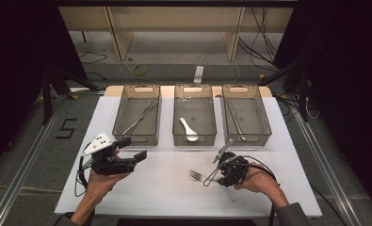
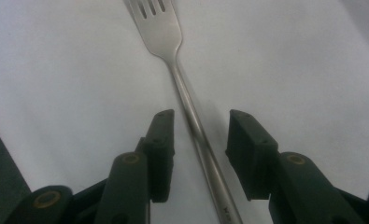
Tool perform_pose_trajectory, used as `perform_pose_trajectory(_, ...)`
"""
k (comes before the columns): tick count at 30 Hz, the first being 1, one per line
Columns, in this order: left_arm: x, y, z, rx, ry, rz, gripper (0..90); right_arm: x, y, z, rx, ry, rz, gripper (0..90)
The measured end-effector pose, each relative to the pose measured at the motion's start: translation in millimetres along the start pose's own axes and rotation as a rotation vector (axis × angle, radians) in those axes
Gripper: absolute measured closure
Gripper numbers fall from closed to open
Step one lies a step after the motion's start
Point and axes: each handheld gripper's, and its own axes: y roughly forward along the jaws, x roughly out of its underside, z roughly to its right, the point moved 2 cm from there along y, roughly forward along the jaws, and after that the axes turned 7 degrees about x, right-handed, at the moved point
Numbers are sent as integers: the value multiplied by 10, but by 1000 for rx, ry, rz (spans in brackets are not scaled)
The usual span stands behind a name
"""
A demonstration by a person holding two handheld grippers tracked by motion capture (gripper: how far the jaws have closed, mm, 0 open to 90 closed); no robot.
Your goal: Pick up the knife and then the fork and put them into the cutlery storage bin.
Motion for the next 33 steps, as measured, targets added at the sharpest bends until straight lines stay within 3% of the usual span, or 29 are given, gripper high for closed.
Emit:
perform_pose_trajectory(17,-2,-1,2,3,1,4,157,-21,91,-21,1,-9,-20,732)
perform_pose_trajectory(33,1,3,1,4,-1,0,157,-30,108,-50,13,-36,-33,751)
